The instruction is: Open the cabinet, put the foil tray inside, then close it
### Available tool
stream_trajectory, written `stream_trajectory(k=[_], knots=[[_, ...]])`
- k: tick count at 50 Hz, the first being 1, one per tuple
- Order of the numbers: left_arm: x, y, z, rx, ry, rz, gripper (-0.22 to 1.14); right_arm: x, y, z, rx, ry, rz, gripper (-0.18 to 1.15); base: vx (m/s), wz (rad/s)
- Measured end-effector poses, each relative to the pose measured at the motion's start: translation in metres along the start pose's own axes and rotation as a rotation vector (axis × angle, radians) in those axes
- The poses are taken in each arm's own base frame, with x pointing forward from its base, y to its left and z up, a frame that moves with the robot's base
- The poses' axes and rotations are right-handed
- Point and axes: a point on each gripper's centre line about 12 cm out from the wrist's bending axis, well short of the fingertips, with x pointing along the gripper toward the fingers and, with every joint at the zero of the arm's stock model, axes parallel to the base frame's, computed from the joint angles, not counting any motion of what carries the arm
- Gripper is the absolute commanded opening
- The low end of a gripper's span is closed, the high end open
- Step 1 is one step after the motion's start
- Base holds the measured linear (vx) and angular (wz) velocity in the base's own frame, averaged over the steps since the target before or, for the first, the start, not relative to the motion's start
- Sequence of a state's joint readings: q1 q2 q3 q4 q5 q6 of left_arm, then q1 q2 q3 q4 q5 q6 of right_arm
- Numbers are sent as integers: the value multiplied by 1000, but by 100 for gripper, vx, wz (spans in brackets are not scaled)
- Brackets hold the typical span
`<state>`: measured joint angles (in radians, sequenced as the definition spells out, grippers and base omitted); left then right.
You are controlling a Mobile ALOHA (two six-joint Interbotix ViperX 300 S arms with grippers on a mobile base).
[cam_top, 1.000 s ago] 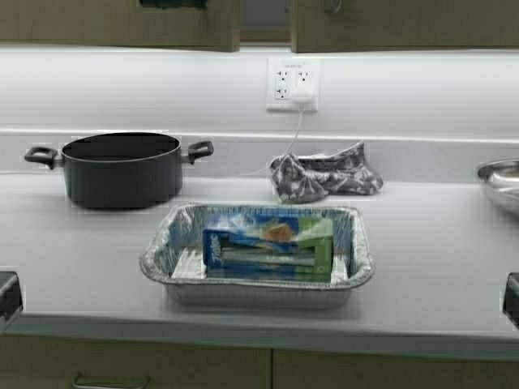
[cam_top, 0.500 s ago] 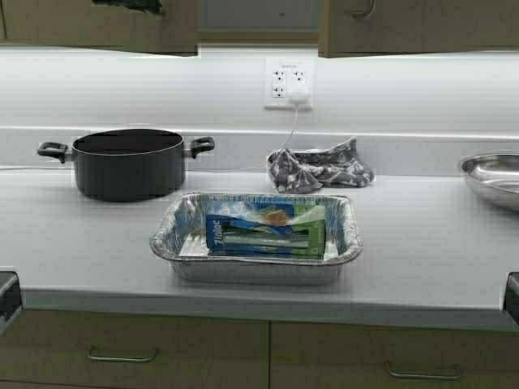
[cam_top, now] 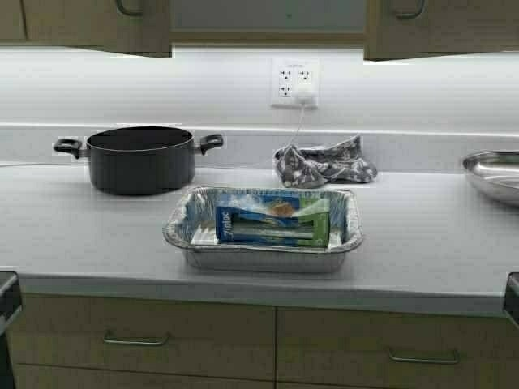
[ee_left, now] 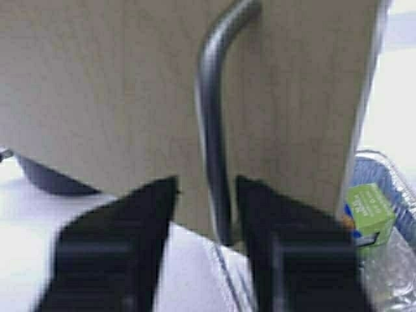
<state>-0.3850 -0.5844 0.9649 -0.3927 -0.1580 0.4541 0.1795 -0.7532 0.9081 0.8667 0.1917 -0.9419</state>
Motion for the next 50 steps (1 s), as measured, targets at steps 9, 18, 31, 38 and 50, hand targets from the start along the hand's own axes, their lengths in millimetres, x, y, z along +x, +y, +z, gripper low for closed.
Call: stream_trajectory(k=[9,18,31,38,50], knots=[[-17,-6,-15,2,84,-54,34,-40,-2,3,-59,17,19,76,-10,1],[-43,-13,-11,5,96,-118,-6,-74,10,-2,-54,94,67,8,-8,-1],[-47,-66,1,29,26,-314,3,-83,30,-6,38,39,158,8,-6,0],[-23,-85,4,5,22,-330,3,-70,58,-3,35,-18,292,6,-5,0],[32,-113,13,26,21,-324,3,-26,87,-5,-31,-64,310,6,-3,1]])
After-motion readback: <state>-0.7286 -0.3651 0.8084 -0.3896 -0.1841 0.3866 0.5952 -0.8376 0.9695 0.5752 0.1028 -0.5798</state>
